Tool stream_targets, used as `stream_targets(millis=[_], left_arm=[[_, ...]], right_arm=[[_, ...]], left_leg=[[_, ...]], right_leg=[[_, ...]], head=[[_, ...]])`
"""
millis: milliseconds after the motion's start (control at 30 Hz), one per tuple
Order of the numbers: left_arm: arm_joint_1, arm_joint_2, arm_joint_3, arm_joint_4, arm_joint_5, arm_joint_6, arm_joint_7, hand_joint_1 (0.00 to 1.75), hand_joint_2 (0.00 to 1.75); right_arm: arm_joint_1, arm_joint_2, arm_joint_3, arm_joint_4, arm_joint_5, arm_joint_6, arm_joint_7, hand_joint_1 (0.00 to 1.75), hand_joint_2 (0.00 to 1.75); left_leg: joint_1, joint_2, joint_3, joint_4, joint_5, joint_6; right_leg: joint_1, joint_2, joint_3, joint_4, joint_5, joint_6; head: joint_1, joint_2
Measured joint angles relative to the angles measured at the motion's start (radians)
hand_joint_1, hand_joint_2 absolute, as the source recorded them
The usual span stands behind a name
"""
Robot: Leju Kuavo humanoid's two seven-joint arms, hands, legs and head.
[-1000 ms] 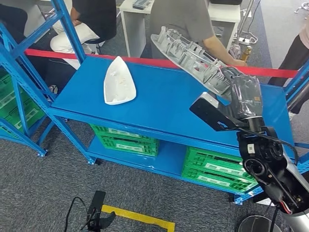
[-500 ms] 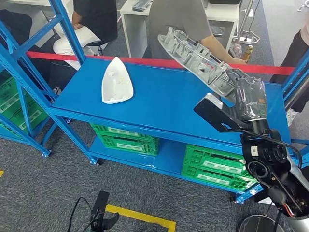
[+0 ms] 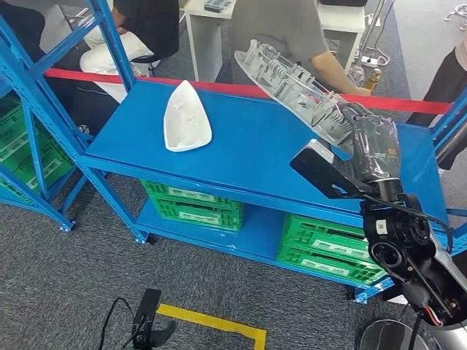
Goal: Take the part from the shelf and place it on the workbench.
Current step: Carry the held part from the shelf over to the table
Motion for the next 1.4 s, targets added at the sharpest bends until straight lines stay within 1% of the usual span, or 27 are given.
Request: stream_targets(millis=[67,100,133,167,233,300,367,433,500,567,600,633,667,733,800,833,933,1000,1067,1100,1133,1167,1200,1233,1300,1333,1400], left_arm=[[0.0,0.0,0.0,0.0,0.0,0.0,0.0,0.0,1.75],[0.0,-0.001,0.0,0.0,0.0,0.0,0.001,0.0,1.75],[0.0,-0.001,0.0,0.0,0.0,0.0,0.001,0.0,1.75],[0.0,-0.001,0.0,0.0,0.0,0.0,0.002,0.0,1.75],[0.001,-0.002,0.0,0.0,0.0,-0.001,0.004,0.0,1.75],[0.0,-0.003,0.0,0.0,0.0,-0.001,0.005,0.0,1.75],[0.0,-0.004,0.0,0.0,0.0,-0.001,0.008,0.0,1.75],[0.0,-0.003,0.0,0.0,0.0,0.0,0.009,0.0,1.75],[0.0,-0.002,0.0,0.0,-0.001,0.002,0.01,0.0,1.75],[0.0,-0.002,0.0,0.0,-0.004,0.002,0.01,0.0,1.75],[0.001,-0.002,0.0,0.0,-0.005,0.002,0.01,0.0,1.75],[0.002,-0.001,0.0,0.0,-0.005,0.002,0.01,0.0,1.75],[0.002,-0.001,0.0,0.0,-0.006,0.002,0.01,0.0,1.75],[0.001,0.0,0.0,0.0,-0.006,0.002,0.01,0.0,1.75],[-0.001,0.0,0.0,0.0,-0.006,0.002,0.01,0.0,1.75],[-0.002,0.0,0.0,0.0,-0.006,0.002,0.01,0.0,1.75],[-0.001,0.0,0.0,0.0,-0.006,0.002,0.01,0.0,1.75],[-0.002,0.0,0.0,0.0,-0.006,0.002,0.01,0.0,1.75],[-0.003,0.0,0.0,0.0,-0.006,0.002,0.01,0.0,1.75],[-0.002,-0.001,0.0,0.0,-0.006,0.002,0.01,0.0,1.75],[-0.002,-0.001,0.0,0.0,-0.006,0.002,0.01,0.0,1.75],[-0.001,-0.001,0.0,0.0,-0.006,0.002,0.01,0.0,1.75],[-0.001,-0.001,0.0,0.0,-0.006,0.002,0.01,0.0,1.75],[-0.001,-0.001,0.0,0.0,-0.006,0.002,0.01,0.0,1.75],[-0.002,-0.002,0.0,0.0,-0.008,0.002,0.01,0.0,1.75],[-0.003,-0.002,0.0,0.0,-0.009,0.002,0.011,0.0,1.75],[-0.002,-0.002,0.0,0.0,-0.01,0.002,0.011,0.0,1.75]], right_arm=[[0.0,-0.001,-0.001,0.0,0.0,0.0,0.0,1.75,1.75],[0.001,-0.001,-0.001,0.0,0.0,0.0,0.0,1.75,1.75],[0.001,-0.001,-0.001,0.0,0.0,0.0,0.0,1.75,1.75],[0.002,-0.001,-0.001,0.0,0.0,0.0,-0.001,1.75,1.75],[0.003,-0.001,-0.002,0.0,0.0,-0.001,-0.001,1.75,1.75],[0.002,-0.001,-0.003,0.0,0.0,-0.002,-0.002,1.75,1.75],[0.002,-0.001,-0.004,0.0,0.001,-0.003,-0.004,1.75,1.75],[0.002,-0.001,-0.004,0.0,0.002,-0.004,-0.008,1.75,1.75],[0.002,-0.001,-0.005,0.0,0.002,-0.004,-0.011,1.75,1.75],[0.003,-0.001,-0.005,0.0,0.003,-0.004,-0.013,1.75,1.75],[0.004,-0.001,-0.005,0.0,0.003,-0.005,-0.014,1.75,1.75],[0.005,-0.001,-0.005,0.0,0.003,-0.005,-0.014,1.75,1.75],[0.006,-0.001,-0.005,0.0,0.003,-0.005,-0.014,1.75,1.75],[0.008,-0.001,-0.006,0.0,0.003,-0.005,-0.014,1.75,1.75],[0.008,-0.001,-0.007,0.0,0.003,-0.006,-0.014,1.75,1.75],[0.007,-0.001,-0.008,0.0,0.003,-0.006,-0.014,1.75,1.75],[0.008,-0.001,-0.01,0.0,0.003,-0.007,-0.014,1.75,1.75],[0.008,-0.001,-0.012,0.0,0.003,-0.007,-0.014,1.75,1.75],[0.009,-0.001,-0.014,0.0,0.003,-0.007,-0.014,1.75,1.75],[0.01,-0.001,-0.014,0.0,0.003,-0.007,-0.014,1.75,1.75],[0.012,-0.001,-0.014,0.0,0.003,-0.007,-0.015,1.75,1.75],[0.014,-0.001,-0.014,0.0,0.003,-0.007,-0.015,1.75,1.75],[0.015,-0.001,-0.014,0.0,0.003,-0.007,-0.015,1.75,1.75],[0.016,-0.001,-0.015,0.0,0.003,-0.007,-0.015,1.75,1.75],[0.015,-0.001,-0.017,0.0,0.003,-0.007,-0.015,1.75,1.75],[0.016,-0.001,-0.018,0.0,0.004,-0.007,-0.015,1.75,1.75],[0.017,-0.002,-0.02,0.0,0.005,-0.008,-0.014,1.75,1.75]], left_leg=[[-0.002,0.0,-0.003,0.0,0.003,0.005],[-0.004,0.0,-0.005,0.001,0.004,0.006],[-0.005,0.0,-0.007,0.002,0.005,0.007],[-0.006,-0.001,-0.008,0.004,0.005,0.008],[-0.007,-0.002,-0.009,0.009,0.005,0.007],[-0.011,-0.003,-0.016,0.016,0.006,0.002],[-0.013,-0.003,-0.024,0.019,0.012,-0.008],[-0.012,-0.003,-0.028,0.022,0.011,-0.018],[-0.011,-0.004,-0.054,0.083,-0.033,-0.031],[-0.006,-0.003,-0.112,0.221,-0.108,-0.043],[-0.003,-0.003,-0.139,0.285,-0.132,-0.047],[-0.002,-0.003,-0.15,0.315,-0.138,-0.049],[-0.001,-0.003,-0.14,0.303,-0.124,-0.049],[0.0,-0.003,-0.067,0.169,-0.06,-0.043],[-0.003,-0.005,-0.005,0.042,-0.019,-0.033],[-0.005,-0.005,0.006,0.016,-0.014,-0.028],[-0.005,-0.005,0.004,0.006,-0.008,-0.011],[-0.002,-0.003,0.003,-0.002,0.0,0.001],[-0.002,-0.002,-0.001,-0.003,0.004,0.008],[-0.003,-0.002,-0.003,-0.003,0.005,0.01],[-0.003,-0.002,-0.006,-0.002,0.007,0.01],[-0.003,-0.003,-0.007,0.0,0.007,0.01],[-0.003,-0.003,-0.008,0.002,0.008,0.01],[-0.003,-0.004,-0.009,0.006,0.008,0.009],[-0.006,-0.005,-0.014,0.015,0.008,0.002],[-0.008,-0.006,-0.019,0.018,0.01,-0.003],[-0.009,-0.005,-0.026,0.019,0.017,-0.015]], right_leg=[[0.0,-0.001,-0.052,0.136,-0.072,0.002],[0.0,-0.001,-0.074,0.194,-0.096,0.002],[0.0,-0.001,-0.079,0.216,-0.098,0.0],[0.001,-0.001,-0.064,0.198,-0.081,-0.003],[0.005,-0.001,0.005,0.071,-0.021,-0.013],[0.011,-0.002,0.059,-0.04,0.012,-0.022],[0.015,0.0,0.064,-0.065,0.015,-0.028],[0.011,0.001,0.06,-0.068,0.024,-0.037],[0.005,-0.001,0.058,-0.075,0.033,-0.044],[0.003,-0.003,0.052,-0.076,0.039,-0.048],[0.004,-0.003,0.049,-0.076,0.041,-0.049],[0.004,-0.003,0.046,-0.076,0.043,-0.049],[0.004,-0.003,0.045,-0.076,0.045,-0.048],[0.003,-0.002,0.044,-0.076,0.047,-0.045],[0.007,0.0,0.041,-0.074,0.05,-0.038],[0.009,0.001,0.038,-0.074,0.052,-0.033],[0.009,0.001,0.032,-0.071,0.05,-0.018],[0.007,0.0,0.01,-0.015,0.007,-0.011],[0.005,0.0,-0.043,0.121,-0.07,-0.007],[0.005,0.0,-0.068,0.188,-0.098,-0.005],[0.005,0.0,-0.081,0.227,-0.109,-0.004],[0.005,-0.001,-0.074,0.224,-0.099,-0.004],[0.004,-0.001,-0.047,0.18,-0.071,-0.005],[0.004,-0.002,-0.006,0.107,-0.036,-0.006],[0.006,-0.002,0.059,-0.022,0.006,-0.011],[0.007,-0.001,0.07,-0.053,0.012,-0.014],[0.01,0.002,0.066,-0.062,0.014,-0.023]], head=[[0.006,0.0],[0.008,0.0],[0.009,0.0],[0.01,0.0],[0.012,0.0],[0.013,0.0],[0.014,0.0],[0.014,0.0],[0.01,0.0],[0.006,0.0],[0.005,0.0],[0.004,0.0],[0.004,0.0],[0.002,0.0],[0.002,0.0],[0.002,0.0],[0.004,0.0],[0.008,0.0],[0.011,0.0],[0.012,0.0],[0.012,0.0],[0.012,0.0],[0.013,0.0],[0.014,0.0],[0.015,0.0],[0.014,0.0],[0.013,0.0]])
